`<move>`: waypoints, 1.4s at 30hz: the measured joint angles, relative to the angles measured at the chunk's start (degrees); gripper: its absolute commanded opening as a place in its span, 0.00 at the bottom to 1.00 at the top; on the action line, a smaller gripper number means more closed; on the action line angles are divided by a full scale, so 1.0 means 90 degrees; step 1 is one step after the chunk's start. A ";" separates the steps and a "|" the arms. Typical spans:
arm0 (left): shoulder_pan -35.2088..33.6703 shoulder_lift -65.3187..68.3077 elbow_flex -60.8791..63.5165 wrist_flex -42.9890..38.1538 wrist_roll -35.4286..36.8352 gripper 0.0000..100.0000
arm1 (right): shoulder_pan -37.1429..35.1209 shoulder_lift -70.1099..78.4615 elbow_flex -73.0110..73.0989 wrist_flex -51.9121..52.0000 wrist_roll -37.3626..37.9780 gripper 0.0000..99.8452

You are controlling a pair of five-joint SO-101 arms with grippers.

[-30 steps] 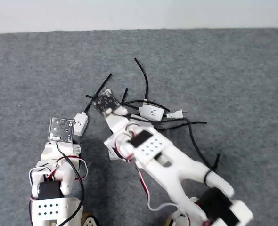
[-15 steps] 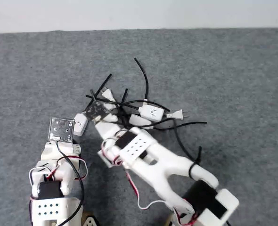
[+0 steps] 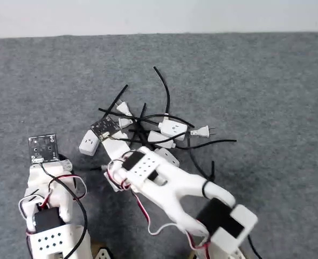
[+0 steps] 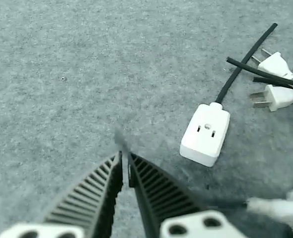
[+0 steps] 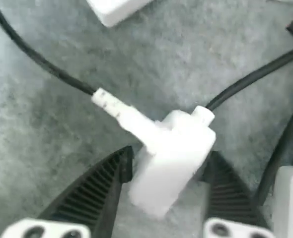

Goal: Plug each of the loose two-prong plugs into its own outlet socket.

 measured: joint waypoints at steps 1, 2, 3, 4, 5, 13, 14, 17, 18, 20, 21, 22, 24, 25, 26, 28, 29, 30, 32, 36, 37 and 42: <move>0.0000 0.0000 0.0000 0.0000 0.0010 0.02 | 0.0020 0.0127 -0.0117 0.0088 0.0049 0.01; 0.0000 0.0000 0.0000 0.0000 0.0010 0.02 | 0.0039 0.0225 -0.0225 0.0176 0.0137 0.02; 0.0000 0.0000 0.0000 0.0000 0.0010 0.02 | 0.0049 0.0274 -0.0303 0.0264 0.0215 0.00; 0.0000 0.0000 0.0000 0.0000 0.0010 0.02 | 0.0049 0.0283 -0.0342 0.0332 0.0254 0.01; 0.0000 0.0000 0.0000 0.0000 0.0010 0.02 | 0.0039 0.0283 -0.0352 0.0371 0.0303 0.01; 0.0000 0.0000 0.0000 0.0000 0.0010 0.01 | 0.0518 -0.0654 0.0049 0.0410 0.0381 0.01; 0.0000 0.0000 0.0000 0.0000 0.0010 0.01 | 0.0625 -0.0908 0.0176 0.0410 0.0381 0.01; 0.0000 0.0000 0.0000 0.0000 0.0010 0.01 | 0.0899 -0.1680 0.0567 0.0410 0.0381 0.01; 0.0000 0.0000 0.0000 0.0000 0.0010 0.01 | 0.1006 -0.1924 0.0654 0.0410 0.0381 0.01; 0.0000 0.0000 0.0000 0.0000 0.0010 0.01 | 0.1241 -0.2335 0.0840 0.0410 0.0391 0.01; 0.0000 0.0000 0.0000 0.0000 0.0010 0.01 | 0.1397 -0.2501 0.0918 0.0420 0.0391 0.01; 0.0000 0.0000 0.0000 0.0000 0.0010 0.01 | 0.1563 -0.2657 0.0957 0.0440 0.0391 0.01; 0.0000 0.0000 0.0000 0.0000 0.0010 0.01 | 0.1924 -0.2911 0.0987 0.0527 0.0391 0.01; 0.0000 0.0000 0.0000 0.0000 0.0010 0.01 | 0.2120 -0.3009 0.0987 0.0606 0.0400 0.01; 0.0000 0.0000 0.0000 0.0000 0.0010 0.01 | 0.2315 -0.3126 0.0987 0.0713 0.0400 0.01; 0.0000 0.0000 0.0000 0.0000 0.0010 0.01 | 0.2823 -0.3302 0.0987 0.0918 0.0400 0.01; 0.0000 0.0000 0.0000 0.0000 0.0010 0.01 | 0.3087 -0.3380 0.0987 0.1035 0.0410 0.01; 0.0000 0.0000 0.0000 0.0000 0.0010 0.01 | 0.3389 -0.3458 0.0987 0.1182 0.0449 0.01; 0.0000 0.0000 0.0000 0.0000 0.0010 0.01 | 0.4044 -0.3624 0.0987 0.1465 0.0674 0.01; 0.0156 0.0000 0.0000 0.0000 0.0010 0.01 | 0.5548 -0.3868 0.0987 0.1924 0.1182 0.01; 0.0225 0.0000 0.0000 0.0020 0.0010 0.01 | 0.5939 -0.3878 0.0987 0.2002 0.1338 0.01; 0.0791 0.0000 0.0000 0.0381 0.0234 0.01 | 0.7980 -0.3888 0.1114 0.1954 0.2383 0.01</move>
